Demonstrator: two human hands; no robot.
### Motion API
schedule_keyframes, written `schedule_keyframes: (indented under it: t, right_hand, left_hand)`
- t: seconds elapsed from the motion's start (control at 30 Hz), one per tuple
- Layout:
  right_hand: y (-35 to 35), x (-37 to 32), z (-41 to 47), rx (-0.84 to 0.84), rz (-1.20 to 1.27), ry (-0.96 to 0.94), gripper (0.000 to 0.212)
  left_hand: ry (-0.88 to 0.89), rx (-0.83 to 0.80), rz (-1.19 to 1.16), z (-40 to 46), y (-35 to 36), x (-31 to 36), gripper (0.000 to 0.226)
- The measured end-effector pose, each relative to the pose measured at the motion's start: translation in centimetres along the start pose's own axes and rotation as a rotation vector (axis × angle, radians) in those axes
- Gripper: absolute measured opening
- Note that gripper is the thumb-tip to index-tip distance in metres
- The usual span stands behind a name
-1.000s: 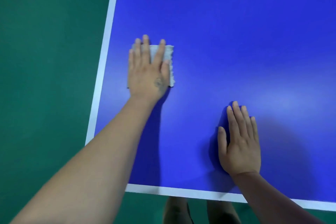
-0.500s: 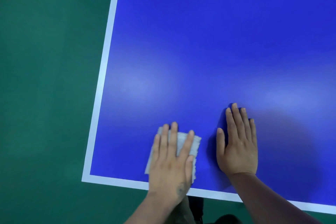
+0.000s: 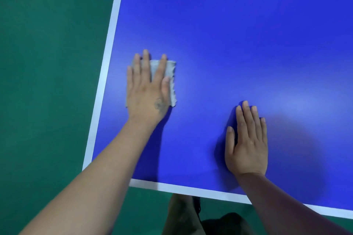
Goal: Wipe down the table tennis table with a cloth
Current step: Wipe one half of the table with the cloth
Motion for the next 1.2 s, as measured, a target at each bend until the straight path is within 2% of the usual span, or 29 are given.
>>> schedule_keyframes:
  t: [0.17, 0.33, 0.53, 0.67, 0.73, 0.83, 0.9, 1.1, 1.2]
  right_hand:
    - [-0.1, 0.0, -0.1, 0.011, 0.0, -0.005, 0.059]
    - [0.0, -0.1, 0.0, -0.003, -0.003, -0.009, 0.058]
    - [0.0, 0.0, 0.0, -0.006, -0.003, -0.018, 0.058]
    - [0.0, 0.0, 0.3, -0.019, -0.012, -0.02, 0.058]
    - [-0.1, 0.0, 0.2, -0.009, -0.02, -0.02, 0.058]
    - [-0.4, -0.2, 0.1, 0.029, -0.007, -0.012, 0.058]
    - [-0.5, -0.3, -0.1, 0.04, 0.017, -0.017, 0.056]
    - [-0.6, -0.2, -0.3, 0.037, 0.007, -0.005, 0.055]
    - [-0.6, -0.2, -0.2, 0.029, -0.002, -0.001, 0.056]
  left_hand:
    - [-0.098, -0.05, 0.066, -12.4, -0.2, -5.6, 0.06]
    - [0.072, -0.159, 0.038, -22.5, 2.5, -0.2, 0.062]
    - [0.295, -0.131, -0.02, -20.1, 3.8, 9.7, 0.061]
    - [0.348, -0.075, -0.003, -14.0, 3.3, 10.4, 0.057]
    - [0.284, -0.026, -0.001, -10.3, 2.5, 7.8, 0.056]
    - [0.078, 0.044, 0.003, -5.6, 0.9, 1.1, 0.058]
    - [-0.053, 0.03, 0.02, -5.1, 0.2, -3.3, 0.058]
    - [-0.327, 0.112, 0.005, -14.7, -0.6, -12.3, 0.055]
    - [-0.455, 0.145, 0.009, -20.9, -0.1, -12.8, 0.056]
Point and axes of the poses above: each hand's wrist, its own z-axis towards the middle knuckle, its own y-axis out of the palm, x = y × z, the point moved 9 cm from there along z, towards the middle knuckle, and after that the axes turned 10 degrees about -y, right-handed, at the moved point
